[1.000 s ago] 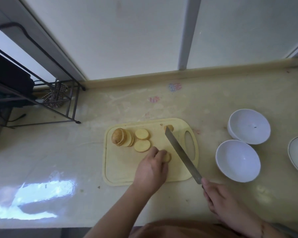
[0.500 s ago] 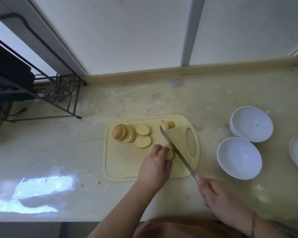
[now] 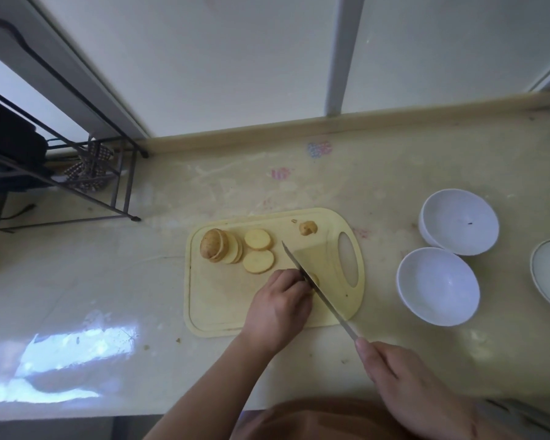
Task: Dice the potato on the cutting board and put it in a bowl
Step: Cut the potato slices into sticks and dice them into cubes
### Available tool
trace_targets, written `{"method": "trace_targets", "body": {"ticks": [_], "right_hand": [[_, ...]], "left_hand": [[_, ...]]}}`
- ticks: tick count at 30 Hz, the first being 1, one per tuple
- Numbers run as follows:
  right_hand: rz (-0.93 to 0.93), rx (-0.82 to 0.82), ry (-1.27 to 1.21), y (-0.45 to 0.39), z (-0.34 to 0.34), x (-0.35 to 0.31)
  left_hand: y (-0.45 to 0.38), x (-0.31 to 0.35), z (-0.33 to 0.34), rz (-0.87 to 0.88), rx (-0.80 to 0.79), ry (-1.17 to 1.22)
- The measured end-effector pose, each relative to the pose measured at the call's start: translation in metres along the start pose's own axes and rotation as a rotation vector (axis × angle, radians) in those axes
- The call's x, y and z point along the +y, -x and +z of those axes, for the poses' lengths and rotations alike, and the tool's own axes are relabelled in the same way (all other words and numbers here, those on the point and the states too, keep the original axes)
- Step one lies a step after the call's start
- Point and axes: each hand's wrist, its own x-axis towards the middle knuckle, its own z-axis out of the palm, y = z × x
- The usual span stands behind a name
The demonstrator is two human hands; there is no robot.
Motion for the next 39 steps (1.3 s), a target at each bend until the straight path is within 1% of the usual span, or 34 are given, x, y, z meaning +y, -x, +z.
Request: {"method": "trace_targets", "body": {"ticks": [6, 10, 12, 17, 21, 26, 34, 39], "right_hand": [[-0.037, 0.012, 0.015, -0.008, 0.005, -0.008], [-0.05, 0.024, -0.041, -0.021, 0.004, -0.021], [-0.051, 0.039, -0.058, -0.021, 0.004, -0.017], [-0.036, 0.016, -0.14, -0.016, 0.004, -0.007], [-0.041, -0.019, -0.118, -0.008, 0.001, -0.012], [-0.015, -0.041, -0.058, 0.0, 0.002, -0.014], [-0.037, 0.021, -0.009, 0.004, 0.011, -0.001], [-0.059, 0.0, -0.006, -0.014, 0.011, -0.016]], "left_hand": [[-0.001, 0.002, 0.002, -0.014, 0.035, 0.057], [-0.002, 0.001, 0.0, 0.014, 0.024, 0.066], [0.001, -0.002, -0.003, 0.024, 0.02, 0.07], [0.011, -0.008, -0.008, 0.002, 0.035, 0.043], [0.009, -0.006, -0.006, 0.005, 0.053, 0.04], [0.009, -0.005, -0.002, -0.035, 0.067, 0.058], [0.011, -0.009, -0.001, -0.03, 0.07, 0.059], [0.01, -0.008, -0.001, -0.017, 0.086, 0.057]]}}
